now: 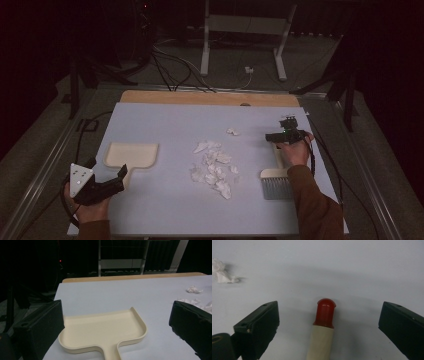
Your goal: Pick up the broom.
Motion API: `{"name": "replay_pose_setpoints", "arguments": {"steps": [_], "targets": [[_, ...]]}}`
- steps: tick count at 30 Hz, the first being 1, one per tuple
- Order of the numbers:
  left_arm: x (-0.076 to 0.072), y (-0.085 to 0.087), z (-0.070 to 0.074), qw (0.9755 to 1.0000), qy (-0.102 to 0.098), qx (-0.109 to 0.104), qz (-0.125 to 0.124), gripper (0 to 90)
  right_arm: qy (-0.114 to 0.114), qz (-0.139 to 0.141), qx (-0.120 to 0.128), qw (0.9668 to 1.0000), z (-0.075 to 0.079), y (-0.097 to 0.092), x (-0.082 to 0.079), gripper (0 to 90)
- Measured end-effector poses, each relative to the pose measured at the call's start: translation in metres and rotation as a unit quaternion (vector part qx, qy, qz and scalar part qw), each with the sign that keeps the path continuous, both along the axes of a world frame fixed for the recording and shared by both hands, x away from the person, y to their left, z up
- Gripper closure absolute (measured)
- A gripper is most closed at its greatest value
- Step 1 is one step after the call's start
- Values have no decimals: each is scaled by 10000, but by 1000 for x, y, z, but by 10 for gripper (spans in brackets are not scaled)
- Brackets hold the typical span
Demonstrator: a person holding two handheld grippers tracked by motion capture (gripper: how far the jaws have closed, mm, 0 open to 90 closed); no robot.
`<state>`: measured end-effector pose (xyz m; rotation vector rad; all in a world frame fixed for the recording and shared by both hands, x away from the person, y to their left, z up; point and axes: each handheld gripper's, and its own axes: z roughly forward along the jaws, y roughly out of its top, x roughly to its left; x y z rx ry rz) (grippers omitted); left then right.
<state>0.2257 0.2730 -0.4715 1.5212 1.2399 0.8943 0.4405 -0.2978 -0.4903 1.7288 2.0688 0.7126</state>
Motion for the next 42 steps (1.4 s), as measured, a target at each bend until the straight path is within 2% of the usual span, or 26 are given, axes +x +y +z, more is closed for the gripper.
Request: {"name": "replay_pose_setpoints", "arguments": {"steps": [3, 5, 7, 8, 12, 14, 17, 23, 24, 28, 33, 42], "targets": [[0, 0, 0, 10000, 1, -7, 5, 6, 15, 3, -20, 10000, -1, 1, 1, 78], [0, 0, 0, 10000, 1, -8, 7, 5, 50, 21, -44, 10000, -1, 2, 1, 106], [0, 0, 0, 10000, 0, -8, 7, 5, 66, -6, -118, 9999, -2, 4, 2, 171], [0, 0, 0, 10000, 1, -7, 9, 5, 66, -6, -118, 9999, -2, 4, 2, 171], [0, 0, 0, 10000, -1, -7, 10, 5, 111, -53, -129, 9998, -3, 5, 2, 281], [0, 0, 0, 10000, 3, -8, 13, 5, 127, -28, -124, 9998, -4, 6, 2, 387], [0, 0, 0, 10000, 1, -4, 18, 5, 164, -35, -103, 9998, -4, 6, 2, 436], [0, 0, 0, 10000, 3, -7, 27, 5, 249, -19, -152, 9996, -6, 8, 2, 493], [0, 0, 0, 10000, 2, -5, 29, 6, 305, -85, -132, 9994, -7, 8, 3, 522], [0, 1, 0, 10000, 10, 4, 28, 5, 328, -157, -105, 9993, -9, 8, 3, 545], [0, 1, 0, 10000, 4, -1, 41, 6, 373, -177, -229, 9989, -12, 12, 5, 605], [0, 1, 0, 10000, 10, 11, 40, 5, 424, -279, -354, 9981, -14, 15, 7, 657]]}}
